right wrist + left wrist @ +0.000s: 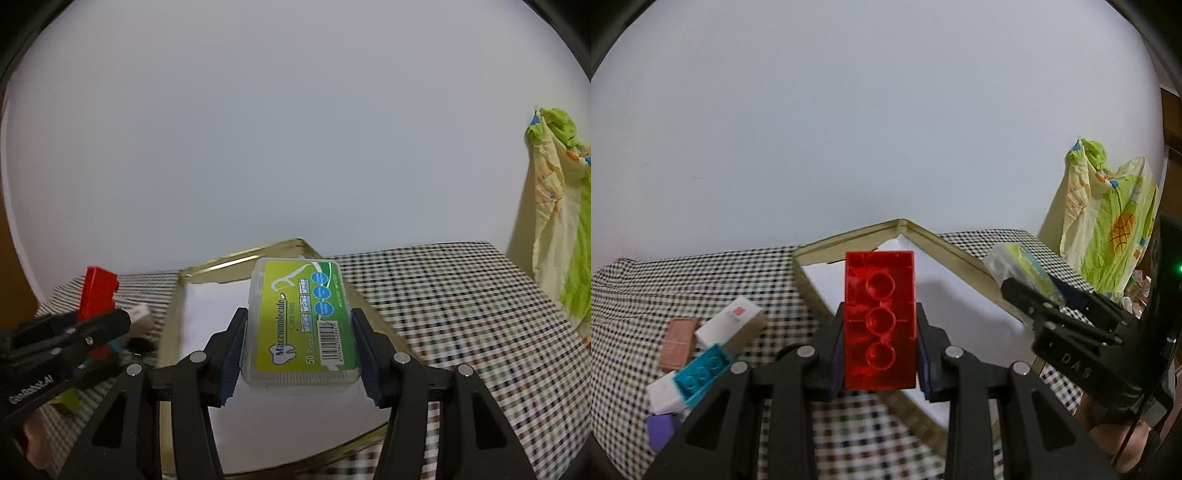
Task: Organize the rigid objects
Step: 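Carry both objects into the gold tray and open both tools to release them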
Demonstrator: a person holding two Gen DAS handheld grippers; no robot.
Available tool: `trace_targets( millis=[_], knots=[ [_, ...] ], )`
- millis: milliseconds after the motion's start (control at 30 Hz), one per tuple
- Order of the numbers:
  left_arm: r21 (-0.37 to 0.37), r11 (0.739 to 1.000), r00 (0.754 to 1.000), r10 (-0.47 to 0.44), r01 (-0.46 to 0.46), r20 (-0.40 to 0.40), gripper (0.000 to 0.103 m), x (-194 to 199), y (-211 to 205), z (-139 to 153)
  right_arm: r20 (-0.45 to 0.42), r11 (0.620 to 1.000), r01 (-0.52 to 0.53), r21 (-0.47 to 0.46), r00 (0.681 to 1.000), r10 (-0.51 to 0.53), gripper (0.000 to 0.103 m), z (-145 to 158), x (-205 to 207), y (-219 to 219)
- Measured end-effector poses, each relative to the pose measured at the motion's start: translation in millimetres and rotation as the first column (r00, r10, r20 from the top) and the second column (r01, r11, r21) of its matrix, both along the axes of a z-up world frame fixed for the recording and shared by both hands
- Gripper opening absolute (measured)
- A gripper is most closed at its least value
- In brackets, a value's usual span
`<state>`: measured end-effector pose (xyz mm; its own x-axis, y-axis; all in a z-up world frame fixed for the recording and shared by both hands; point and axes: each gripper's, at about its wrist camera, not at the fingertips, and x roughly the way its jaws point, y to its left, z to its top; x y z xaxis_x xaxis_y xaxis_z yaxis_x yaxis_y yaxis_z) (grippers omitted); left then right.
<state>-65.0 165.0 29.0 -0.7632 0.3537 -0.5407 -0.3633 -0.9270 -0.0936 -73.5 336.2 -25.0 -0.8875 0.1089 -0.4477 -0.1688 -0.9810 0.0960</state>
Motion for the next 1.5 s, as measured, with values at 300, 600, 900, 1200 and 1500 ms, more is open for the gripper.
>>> trace_targets(
  millis=[300,600,900,1200,1500],
  knots=[
    [-0.021,1.0,1.0,-0.005,0.006,0.03,0.03,-16,38,-13,0.031,0.998,0.048,0.027,0.998,-0.049,0.057,-10,-18,11],
    [-0.054,0.998,0.998,-0.011,0.014,0.057,0.03,-24,59,-31,0.08,0.996,0.049,0.072,0.995,-0.055,0.057,-26,-49,18],
    [-0.076,0.997,0.996,0.009,-0.003,0.086,0.03,-29,58,-46,0.113,0.996,0.034,0.081,0.993,-0.043,0.057,-29,-57,31],
    [-0.11,0.993,0.997,0.043,-0.035,0.071,0.03,-31,60,-47,0.125,0.995,0.036,0.097,0.991,-0.049,0.057,-27,-50,28],
    [-0.106,0.993,0.996,0.053,-0.045,0.075,0.04,-33,56,-48,0.131,0.994,0.04,0.099,0.99,-0.053,0.064,-30,-51,28]
  ],
)
